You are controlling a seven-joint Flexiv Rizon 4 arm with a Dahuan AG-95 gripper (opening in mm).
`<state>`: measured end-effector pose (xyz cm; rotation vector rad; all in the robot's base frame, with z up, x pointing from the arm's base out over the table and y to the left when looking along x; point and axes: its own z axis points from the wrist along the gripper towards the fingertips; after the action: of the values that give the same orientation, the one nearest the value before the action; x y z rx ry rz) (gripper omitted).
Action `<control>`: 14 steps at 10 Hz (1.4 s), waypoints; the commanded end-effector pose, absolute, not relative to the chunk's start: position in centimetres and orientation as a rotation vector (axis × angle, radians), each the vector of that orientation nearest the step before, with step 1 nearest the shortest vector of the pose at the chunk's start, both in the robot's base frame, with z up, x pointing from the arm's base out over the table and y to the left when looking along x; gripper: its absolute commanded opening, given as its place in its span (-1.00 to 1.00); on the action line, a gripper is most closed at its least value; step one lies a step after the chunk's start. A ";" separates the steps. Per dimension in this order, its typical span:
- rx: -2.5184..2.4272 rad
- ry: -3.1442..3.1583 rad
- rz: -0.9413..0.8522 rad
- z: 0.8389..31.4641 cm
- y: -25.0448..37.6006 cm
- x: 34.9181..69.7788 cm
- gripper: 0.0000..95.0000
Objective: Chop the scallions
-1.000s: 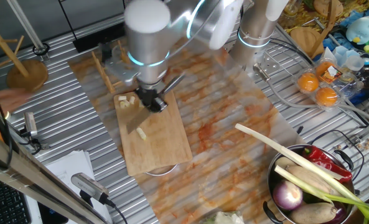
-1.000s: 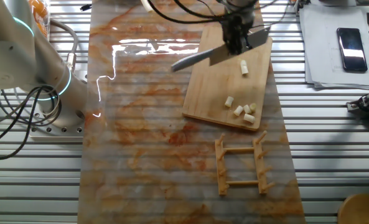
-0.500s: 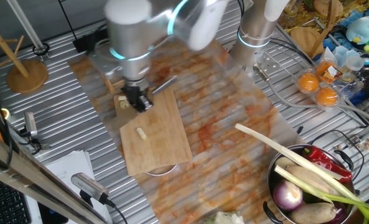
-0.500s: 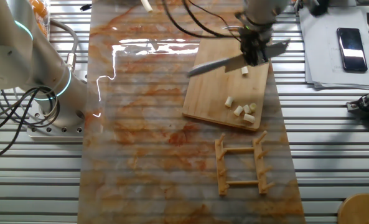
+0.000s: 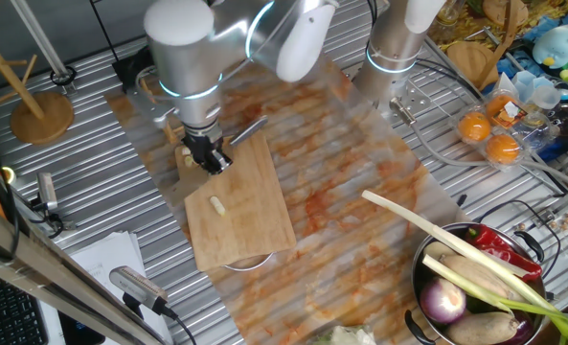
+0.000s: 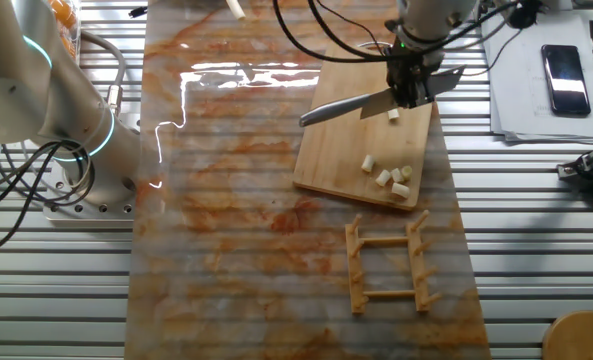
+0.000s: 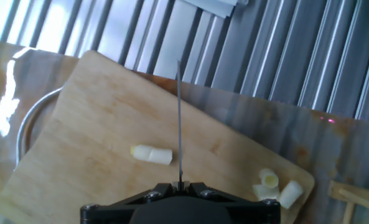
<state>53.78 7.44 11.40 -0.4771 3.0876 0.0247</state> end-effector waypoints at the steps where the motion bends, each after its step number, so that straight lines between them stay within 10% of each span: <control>1: -0.447 3.092 0.023 11.5 7.5 53.8 -1.00; 14: -0.297 3.043 0.069 10.0 9.9 54.7 -1.00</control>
<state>54.69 9.79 10.05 -0.3019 3.0445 0.0372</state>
